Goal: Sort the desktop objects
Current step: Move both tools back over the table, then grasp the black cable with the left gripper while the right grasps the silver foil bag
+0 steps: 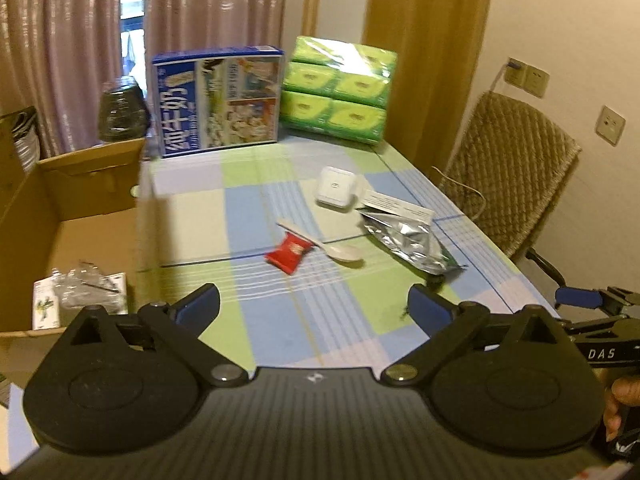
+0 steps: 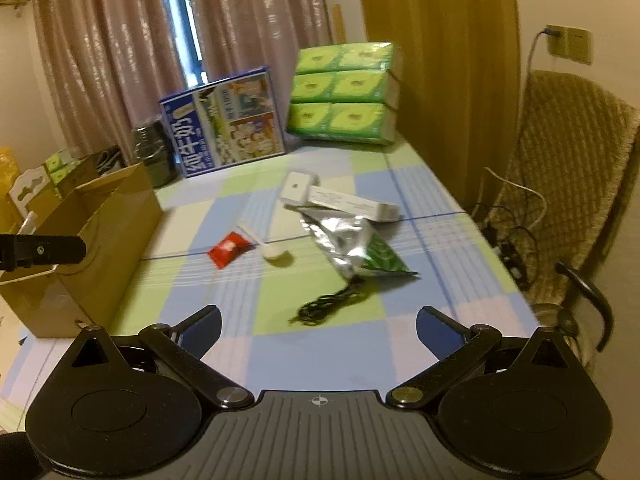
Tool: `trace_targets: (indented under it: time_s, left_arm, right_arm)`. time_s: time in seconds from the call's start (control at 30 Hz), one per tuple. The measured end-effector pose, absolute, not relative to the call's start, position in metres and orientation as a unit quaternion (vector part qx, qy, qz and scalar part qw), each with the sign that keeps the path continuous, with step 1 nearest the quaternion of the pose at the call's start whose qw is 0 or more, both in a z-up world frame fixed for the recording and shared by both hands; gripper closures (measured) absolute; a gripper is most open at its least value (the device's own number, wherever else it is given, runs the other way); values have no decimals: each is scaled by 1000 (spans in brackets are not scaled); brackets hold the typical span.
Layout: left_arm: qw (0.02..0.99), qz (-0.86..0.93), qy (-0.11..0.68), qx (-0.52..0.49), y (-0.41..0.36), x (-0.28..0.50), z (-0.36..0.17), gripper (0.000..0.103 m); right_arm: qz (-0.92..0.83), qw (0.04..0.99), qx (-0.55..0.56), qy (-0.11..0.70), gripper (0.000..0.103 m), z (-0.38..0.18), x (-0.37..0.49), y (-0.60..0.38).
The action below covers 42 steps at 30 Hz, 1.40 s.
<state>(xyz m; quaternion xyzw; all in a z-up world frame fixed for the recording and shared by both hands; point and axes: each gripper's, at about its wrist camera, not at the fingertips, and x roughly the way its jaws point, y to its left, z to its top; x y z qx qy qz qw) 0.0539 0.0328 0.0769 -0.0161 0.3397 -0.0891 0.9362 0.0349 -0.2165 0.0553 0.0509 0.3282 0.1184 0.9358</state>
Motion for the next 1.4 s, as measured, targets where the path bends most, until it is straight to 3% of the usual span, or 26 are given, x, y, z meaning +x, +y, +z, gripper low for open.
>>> trace_targets:
  time_s: [0.67, 0.9, 1.03, 1.1, 1.17, 1.33, 1.4]
  left_arm:
    - [904, -191, 379, 52, -55, 118, 15, 10]
    - [883, -239, 396, 75, -85, 156, -27, 37]
    - [873, -262, 401, 86, -97, 174, -50, 46]
    - [868, -276, 404, 88, -101, 181, -60, 63]
    - [864, -284, 406, 86, -104, 185, -68, 67]
    - [861, -296, 406, 84, -114, 194, -84, 67]
    - [858, -298, 407, 94, -118, 194, -88, 80]
  right_arm:
    - [99, 938, 16, 332, 2, 33, 99, -268]
    - [103, 933, 5, 345, 2, 8, 136, -278]
    - [109, 927, 3, 360, 2, -6, 152, -277]
    - [110, 923, 7, 368, 2, -11, 157, -276]
    - [109, 922, 8, 371, 2, -13, 161, -274]
    - [99, 922, 7, 374, 2, -16, 169, -273]
    - [96, 921, 7, 378, 2, -19, 172, -273]
